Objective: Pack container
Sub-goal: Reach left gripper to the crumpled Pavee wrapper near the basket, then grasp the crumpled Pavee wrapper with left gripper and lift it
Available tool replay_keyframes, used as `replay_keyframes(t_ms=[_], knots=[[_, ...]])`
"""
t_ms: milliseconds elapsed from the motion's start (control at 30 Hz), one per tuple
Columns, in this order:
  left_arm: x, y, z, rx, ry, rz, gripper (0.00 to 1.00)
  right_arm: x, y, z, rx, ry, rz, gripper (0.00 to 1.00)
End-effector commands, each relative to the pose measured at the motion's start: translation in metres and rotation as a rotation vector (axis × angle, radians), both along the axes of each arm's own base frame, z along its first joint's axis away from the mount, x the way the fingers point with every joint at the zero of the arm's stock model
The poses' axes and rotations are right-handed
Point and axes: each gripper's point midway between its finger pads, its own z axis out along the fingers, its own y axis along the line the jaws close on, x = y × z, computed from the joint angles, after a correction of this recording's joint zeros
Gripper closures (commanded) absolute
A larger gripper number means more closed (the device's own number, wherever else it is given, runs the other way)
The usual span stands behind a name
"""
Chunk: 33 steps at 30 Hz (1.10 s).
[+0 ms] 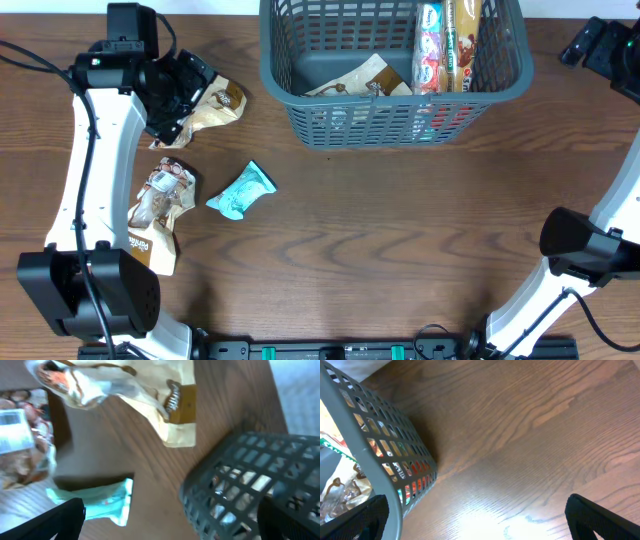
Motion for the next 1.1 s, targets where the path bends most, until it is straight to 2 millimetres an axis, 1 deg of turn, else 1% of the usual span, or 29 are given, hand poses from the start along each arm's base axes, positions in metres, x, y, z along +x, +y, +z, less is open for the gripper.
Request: replay_keyframes(t_ms=[0, 67, 133, 200, 267, 367, 533, 667, 767, 800, 900, 1067], knots=[[0.002, 0.007, 0.007, -0.054, 0.015, 0.186, 0.01, -0.001, 0.0, 0.0, 0.015, -0.002, -0.011, 0.01], [0.0, 0.014, 0.005, -0.095, 0.047, 0.371, 0.01, 0.0, 0.003, 0.0, 0.028, -0.006, -0.004, 0.01], [0.0, 0.017, 0.003, -0.147, 0.068, 0.519, 0.01, 0.0, 0.006, 0.0, 0.042, -0.011, 0.004, 0.01], [0.002, 0.023, 0.0, -0.164, 0.078, 0.636, 0.01, 0.001, 0.006, 0.0, 0.045, -0.011, 0.006, 0.01], [0.003, 0.029, -0.006, -0.153, 0.085, 0.712, 0.01, 0.001, 0.006, 0.0, 0.045, -0.011, 0.005, 0.01], [0.005, 0.037, -0.02, -0.136, 0.109, 0.799, 0.0, 0.001, 0.006, 0.0, 0.046, -0.011, 0.005, 0.01], [0.013, 0.034, -0.053, -0.153, 0.184, 0.873, 0.0, 0.001, 0.006, 0.0, 0.045, -0.012, 0.006, 0.01], [0.028, 0.026, -0.083, -0.204, 0.232, 0.902, 0.0, 0.001, 0.007, 0.0, 0.049, -0.013, 0.007, 0.01], [0.04, 0.021, -0.099, -0.25, 0.24, 0.927, 0.01, 0.001, 0.007, 0.0, 0.049, -0.012, 0.007, 0.01], [0.043, 0.021, -0.102, -0.258, 0.24, 0.936, 0.03, 0.001, 0.007, 0.0, 0.049, -0.012, 0.007, 0.01], [0.047, 0.022, -0.105, -0.27, 0.236, 0.97, 0.04, 0.001, 0.007, 0.0, 0.048, -0.012, 0.008, 0.01], [0.047, 0.038, -0.103, -0.266, 0.223, 1.021, 0.09, 0.001, 0.007, 0.0, 0.048, -0.012, 0.007, 0.01]])
